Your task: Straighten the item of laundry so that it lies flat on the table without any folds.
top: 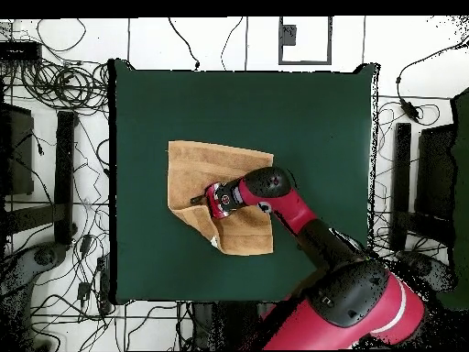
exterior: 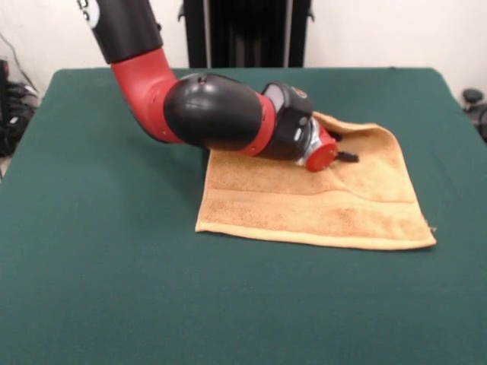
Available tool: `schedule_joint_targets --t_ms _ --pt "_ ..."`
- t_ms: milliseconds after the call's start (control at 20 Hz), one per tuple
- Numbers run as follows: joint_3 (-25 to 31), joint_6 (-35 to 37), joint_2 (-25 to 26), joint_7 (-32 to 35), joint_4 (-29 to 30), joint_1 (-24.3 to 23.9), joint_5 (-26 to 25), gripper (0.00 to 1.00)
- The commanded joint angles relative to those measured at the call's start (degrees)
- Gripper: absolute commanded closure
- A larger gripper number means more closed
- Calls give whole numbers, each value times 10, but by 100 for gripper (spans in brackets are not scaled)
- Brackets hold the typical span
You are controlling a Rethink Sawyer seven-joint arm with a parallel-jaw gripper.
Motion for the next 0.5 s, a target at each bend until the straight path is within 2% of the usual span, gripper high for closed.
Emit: schedule_joint_targets --t_ms 50,300,500 --pt "63 -33 -4 -46 6 6 3 0" --pt "90 -27 -86 7 85 -6 31 0" --pt "97 -31 -104 18 105 -11 38 0"
